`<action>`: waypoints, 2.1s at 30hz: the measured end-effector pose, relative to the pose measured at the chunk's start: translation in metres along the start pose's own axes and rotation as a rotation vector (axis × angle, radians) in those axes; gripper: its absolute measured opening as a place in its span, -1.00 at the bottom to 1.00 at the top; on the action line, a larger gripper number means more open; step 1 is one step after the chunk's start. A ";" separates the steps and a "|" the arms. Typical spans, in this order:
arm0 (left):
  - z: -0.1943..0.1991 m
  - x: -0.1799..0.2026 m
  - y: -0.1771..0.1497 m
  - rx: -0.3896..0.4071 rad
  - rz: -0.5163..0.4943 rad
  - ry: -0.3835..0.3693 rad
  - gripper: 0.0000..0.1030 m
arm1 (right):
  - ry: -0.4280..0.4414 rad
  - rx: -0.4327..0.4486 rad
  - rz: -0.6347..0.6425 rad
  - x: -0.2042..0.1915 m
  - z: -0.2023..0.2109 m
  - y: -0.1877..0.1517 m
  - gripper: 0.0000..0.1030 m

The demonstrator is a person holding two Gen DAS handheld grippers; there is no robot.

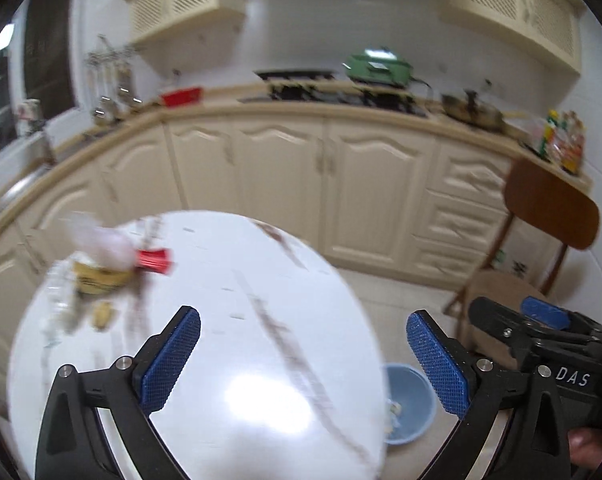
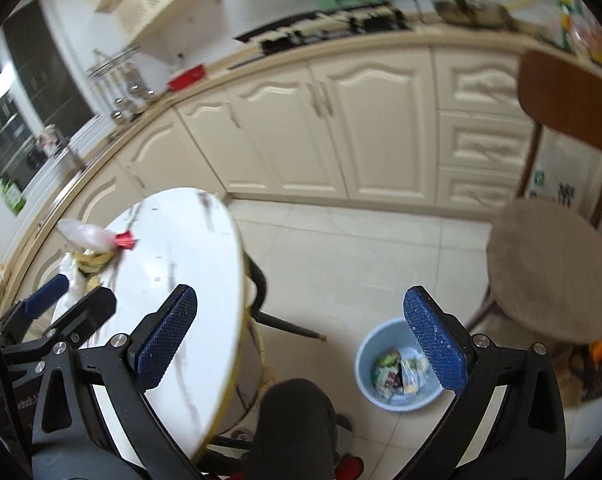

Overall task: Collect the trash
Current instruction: 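Return both tools above the table toward the remaining trash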

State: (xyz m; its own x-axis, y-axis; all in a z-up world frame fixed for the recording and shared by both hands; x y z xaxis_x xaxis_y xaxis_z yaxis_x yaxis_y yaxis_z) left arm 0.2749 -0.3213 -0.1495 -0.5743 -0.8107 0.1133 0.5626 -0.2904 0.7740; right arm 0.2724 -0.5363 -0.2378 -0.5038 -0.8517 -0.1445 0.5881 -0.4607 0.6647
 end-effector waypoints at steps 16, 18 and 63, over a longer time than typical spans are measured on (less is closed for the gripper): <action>0.156 -0.092 -0.065 0.168 0.169 0.174 0.98 | 0.105 0.132 0.226 -0.159 0.058 -0.003 1.00; 0.170 -0.103 -0.073 0.176 0.197 0.189 0.98 | 0.119 0.151 0.259 -0.177 0.066 -0.006 1.00; -0.008 -0.289 -0.040 -0.091 0.340 0.238 0.98 | 0.188 -0.109 0.528 -0.337 -0.103 -0.040 1.00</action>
State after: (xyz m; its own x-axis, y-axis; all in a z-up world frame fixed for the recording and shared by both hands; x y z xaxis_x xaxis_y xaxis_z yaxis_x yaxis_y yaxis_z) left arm 0.4229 -0.0796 -0.2177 -0.1996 -0.9598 0.1971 0.7524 -0.0212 0.6584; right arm 0.4838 -0.2565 -0.2907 -0.0084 -0.9986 0.0515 0.7966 0.0244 0.6041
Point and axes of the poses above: each gripper's, at about its wrist camera, not at the fingertips, and z roughly against the way its jaws point, x to its right, y to its top, the point moved 7 cm from there along -z, roughly the way its jaws point, and after that the axes turned 12 degrees about -y, right-handed, at the moved point
